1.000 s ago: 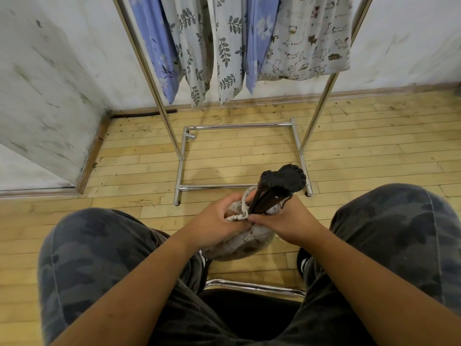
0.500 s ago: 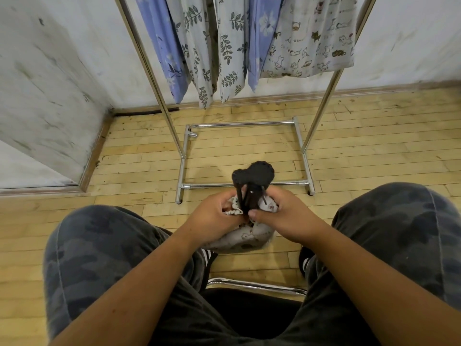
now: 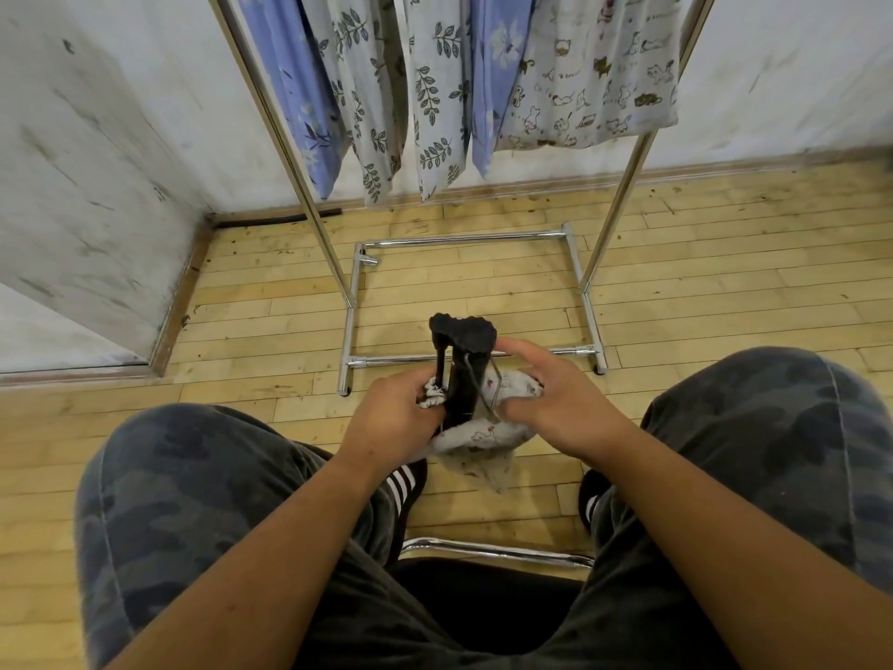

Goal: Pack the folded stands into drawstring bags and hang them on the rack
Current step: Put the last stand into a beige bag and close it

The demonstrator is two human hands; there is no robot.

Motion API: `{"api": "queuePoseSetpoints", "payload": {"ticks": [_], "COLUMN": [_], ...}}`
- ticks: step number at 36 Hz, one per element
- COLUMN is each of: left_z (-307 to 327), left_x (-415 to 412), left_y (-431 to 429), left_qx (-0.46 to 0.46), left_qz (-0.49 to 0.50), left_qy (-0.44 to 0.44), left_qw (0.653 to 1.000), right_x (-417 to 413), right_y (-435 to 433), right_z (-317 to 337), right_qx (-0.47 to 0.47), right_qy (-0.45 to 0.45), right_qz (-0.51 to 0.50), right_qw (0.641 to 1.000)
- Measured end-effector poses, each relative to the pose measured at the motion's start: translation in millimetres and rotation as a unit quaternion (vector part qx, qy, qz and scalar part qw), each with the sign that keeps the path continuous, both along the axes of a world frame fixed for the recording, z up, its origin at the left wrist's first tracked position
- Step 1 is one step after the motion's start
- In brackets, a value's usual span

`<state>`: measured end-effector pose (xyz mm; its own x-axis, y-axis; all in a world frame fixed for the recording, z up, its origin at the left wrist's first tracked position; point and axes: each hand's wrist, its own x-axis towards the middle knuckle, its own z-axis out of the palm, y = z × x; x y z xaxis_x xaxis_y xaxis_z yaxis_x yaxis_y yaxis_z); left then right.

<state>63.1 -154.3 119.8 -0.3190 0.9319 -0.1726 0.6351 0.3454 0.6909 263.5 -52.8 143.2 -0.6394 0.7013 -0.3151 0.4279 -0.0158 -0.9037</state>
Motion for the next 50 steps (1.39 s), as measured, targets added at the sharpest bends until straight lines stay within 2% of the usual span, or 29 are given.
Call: {"api": "queuePoseSetpoints", "payload": {"ticks": [8, 12, 18, 22, 25, 32, 40, 46, 50], "left_z": [-8.4, -9.5, -9.0, -8.3, -4.3, -4.0, -2.3, 2.9, 4.7], "left_x": [-1.5, -1.5, -1.1, -0.4, -0.4, -8.0, -7.3, -5.3, -6.0], "left_y": [-5.5, -6.4, -5.8, -6.3, -4.6, 0.7, 0.1, -4.6, -1.6], "left_qx": [0.008, 0.023, 0.043, 0.038, 0.024, -0.007, 0.021, 0.032, 0.036], "left_qz": [-0.062, -0.080, -0.089, -0.087, -0.085, 0.040, 0.033, 0.006, 0.031], "left_qy": [0.107, 0.133, 0.093, 0.077, 0.047, 0.017, -0.068, -0.026, -0.006], "left_qw": [0.992, 0.988, 0.991, 0.993, 0.995, 0.999, 0.997, 0.999, 0.999], "right_x": [0.1, 1.1, 0.8, -1.1, -0.5, 1.5, -3.6, -2.2, 0.4], "right_y": [-0.3, -2.8, -7.9, -10.6, -9.0, -5.1, -6.0, -6.8, -4.8], "right_z": [8.1, 16.9, 14.6, 10.9, 8.5, 5.1, -1.6, -2.3, -6.4], "right_qx": [-0.028, -0.046, -0.098, -0.083, -0.056, 0.041, 0.103, 0.118, 0.120], "right_qy": [0.071, 0.107, 0.144, 0.152, 0.140, 0.030, -0.076, -0.091, -0.089], "right_qz": [-0.035, -0.004, 0.033, 0.010, -0.005, 0.007, 0.052, 0.055, 0.049], "right_qw": [0.996, 0.993, 0.984, 0.985, 0.989, 0.999, 0.990, 0.987, 0.988]}}
